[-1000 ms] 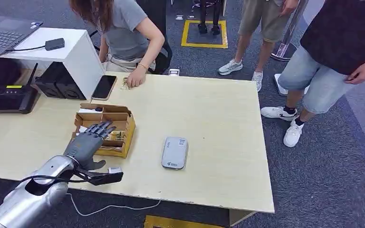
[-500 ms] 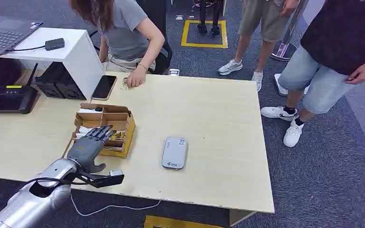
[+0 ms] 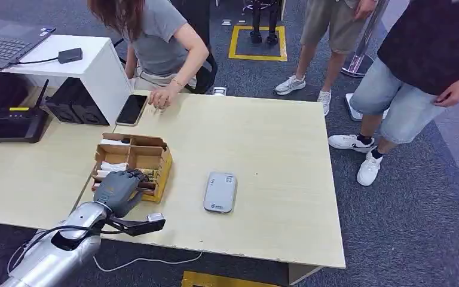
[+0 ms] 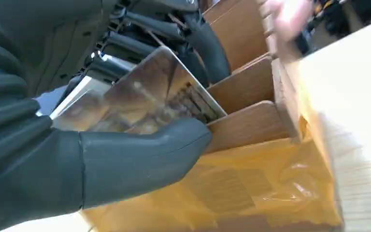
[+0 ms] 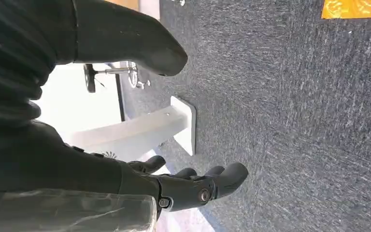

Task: Pass the card to the sensor for recognition and then transmit it.

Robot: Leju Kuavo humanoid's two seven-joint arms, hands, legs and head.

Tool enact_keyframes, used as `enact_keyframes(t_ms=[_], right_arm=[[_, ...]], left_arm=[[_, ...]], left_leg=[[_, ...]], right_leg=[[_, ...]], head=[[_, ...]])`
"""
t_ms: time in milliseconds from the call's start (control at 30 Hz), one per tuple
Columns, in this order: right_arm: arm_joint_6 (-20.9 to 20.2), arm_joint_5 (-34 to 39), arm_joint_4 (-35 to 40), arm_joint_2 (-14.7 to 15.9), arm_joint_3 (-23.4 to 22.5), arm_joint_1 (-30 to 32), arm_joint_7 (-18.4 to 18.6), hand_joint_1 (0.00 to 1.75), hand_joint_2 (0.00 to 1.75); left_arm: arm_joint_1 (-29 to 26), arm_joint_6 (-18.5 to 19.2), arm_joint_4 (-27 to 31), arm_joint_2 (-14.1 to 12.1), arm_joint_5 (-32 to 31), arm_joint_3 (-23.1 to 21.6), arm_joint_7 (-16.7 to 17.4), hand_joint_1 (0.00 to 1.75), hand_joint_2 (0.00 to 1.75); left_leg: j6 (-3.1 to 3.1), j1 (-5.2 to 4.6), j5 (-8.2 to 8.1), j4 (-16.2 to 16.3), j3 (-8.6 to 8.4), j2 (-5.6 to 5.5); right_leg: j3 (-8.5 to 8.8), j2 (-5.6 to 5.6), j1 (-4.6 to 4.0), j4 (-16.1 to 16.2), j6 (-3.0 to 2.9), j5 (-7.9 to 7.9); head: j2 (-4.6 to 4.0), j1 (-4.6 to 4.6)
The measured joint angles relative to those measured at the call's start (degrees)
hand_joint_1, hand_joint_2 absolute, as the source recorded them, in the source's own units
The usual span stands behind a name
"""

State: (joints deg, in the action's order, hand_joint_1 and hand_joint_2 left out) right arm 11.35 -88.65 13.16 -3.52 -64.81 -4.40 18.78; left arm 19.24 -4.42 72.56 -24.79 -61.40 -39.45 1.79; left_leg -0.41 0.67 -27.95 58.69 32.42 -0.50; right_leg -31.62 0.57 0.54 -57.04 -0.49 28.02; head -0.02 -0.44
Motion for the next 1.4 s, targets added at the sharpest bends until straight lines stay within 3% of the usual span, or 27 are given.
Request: enact_keyframes(t_ms=[700, 900, 1067, 1267, 1400], right_arm=[[-0.8, -0.5, -0.1, 0.0, 0.3, -0.1, 0.0, 0.00, 1.75], [-1.0, -0.7, -0.1, 0.0, 0.4, -0.2, 0.1, 0.00, 1.75], [-1.3, -0.7, -0.1, 0.0, 0.4, -0.2, 0.3, 0.00, 1.75], [-1.4, -0.4, -0.1, 0.0, 0.4, -0.2, 0.3, 0.00, 1.75], [-1.4, -0.3, -0.1, 0.0, 0.4, -0.1, 0.3, 0.00, 1.75]], left_arm=[[-0.9, -3.7, -1.1, 2.7, -7.9, 0.0, 3.2, 1.75, 1.75], [-1.3, -5.7, -1.5, 3.3, -13.2, 0.0, 5.6, 1.75, 1.75], [-2.0, -10.3, -1.7, 3.6, -21.7, 0.0, 9.1, 1.75, 1.75], [-2.1, -15.5, 1.6, 2.5, -27.6, 2.1, 12.3, 1.75, 1.75], [-1.1, -15.6, 5.3, 0.5, -27.7, 4.8, 12.9, 1.75, 1.75]], left_leg=[[0.01, -0.01, 0.01, 0.0, -0.03, -0.04], [0.02, -0.01, 0.02, 0.0, -0.04, -0.04], [0.02, 0.00, 0.02, 0.0, -0.03, -0.03], [0.02, 0.02, 0.02, 0.0, -0.02, -0.02], [0.02, 0.03, 0.02, 0.0, -0.02, -0.02]], right_leg=[[0.05, -0.04, 0.00, 0.0, 0.02, 0.01], [0.05, -0.04, 0.00, 0.0, 0.01, 0.00], [0.04, -0.03, 0.00, 0.0, 0.00, -0.01], [0.01, -0.02, 0.00, 0.0, 0.00, 0.00], [-0.01, -0.02, -0.01, 0.0, 0.00, 0.00]], head=[[0.00, 0.00], [0.00, 0.00], [0.00, -0.02], [0.00, -0.02], [0.00, -0.02]])
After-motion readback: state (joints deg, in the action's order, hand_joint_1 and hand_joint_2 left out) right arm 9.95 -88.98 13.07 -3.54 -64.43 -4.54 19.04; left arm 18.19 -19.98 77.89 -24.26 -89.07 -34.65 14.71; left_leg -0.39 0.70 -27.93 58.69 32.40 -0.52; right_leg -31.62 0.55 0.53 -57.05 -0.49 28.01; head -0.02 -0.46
